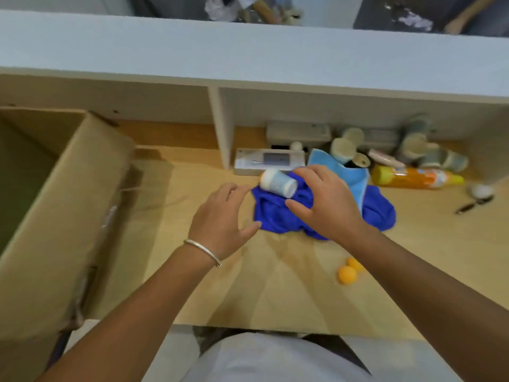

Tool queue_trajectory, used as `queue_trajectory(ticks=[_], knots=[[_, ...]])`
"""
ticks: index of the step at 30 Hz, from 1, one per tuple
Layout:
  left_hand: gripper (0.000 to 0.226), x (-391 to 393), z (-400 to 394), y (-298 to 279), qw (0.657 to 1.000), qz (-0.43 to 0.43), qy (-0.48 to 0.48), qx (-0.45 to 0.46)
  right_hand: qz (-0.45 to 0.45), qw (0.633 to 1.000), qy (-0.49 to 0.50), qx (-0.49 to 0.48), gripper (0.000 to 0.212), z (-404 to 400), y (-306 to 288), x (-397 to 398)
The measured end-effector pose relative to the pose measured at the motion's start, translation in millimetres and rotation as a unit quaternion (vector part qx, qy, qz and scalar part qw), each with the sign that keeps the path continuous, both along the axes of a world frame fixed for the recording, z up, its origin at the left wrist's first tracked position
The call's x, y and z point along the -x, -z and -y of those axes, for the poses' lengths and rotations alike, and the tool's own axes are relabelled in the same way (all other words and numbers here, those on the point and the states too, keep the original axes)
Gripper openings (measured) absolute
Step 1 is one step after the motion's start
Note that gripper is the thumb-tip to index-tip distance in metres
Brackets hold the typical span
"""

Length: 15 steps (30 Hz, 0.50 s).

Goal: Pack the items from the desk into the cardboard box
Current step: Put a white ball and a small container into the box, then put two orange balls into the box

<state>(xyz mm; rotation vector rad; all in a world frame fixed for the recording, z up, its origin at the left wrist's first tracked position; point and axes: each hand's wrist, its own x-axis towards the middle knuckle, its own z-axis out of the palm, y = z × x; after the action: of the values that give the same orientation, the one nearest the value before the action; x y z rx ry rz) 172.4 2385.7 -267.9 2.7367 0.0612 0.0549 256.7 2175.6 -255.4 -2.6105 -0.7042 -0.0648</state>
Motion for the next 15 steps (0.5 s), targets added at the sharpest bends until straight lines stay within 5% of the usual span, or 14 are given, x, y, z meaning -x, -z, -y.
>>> queue_trajectory(ticks=[8,15], knots=[[0.076,-12.1,147.1,69.1,0.987,-0.09,0.131,-0.027,-0.069,0.994,0.077,0.03,0.059,146.1,45.7,15.4],[0.06,-1.8,205.7,114.6,0.967,-0.181,0.163,-0.071,-0.148,0.986,0.04,0.069,0.063,190.0,91.7,36.4]])
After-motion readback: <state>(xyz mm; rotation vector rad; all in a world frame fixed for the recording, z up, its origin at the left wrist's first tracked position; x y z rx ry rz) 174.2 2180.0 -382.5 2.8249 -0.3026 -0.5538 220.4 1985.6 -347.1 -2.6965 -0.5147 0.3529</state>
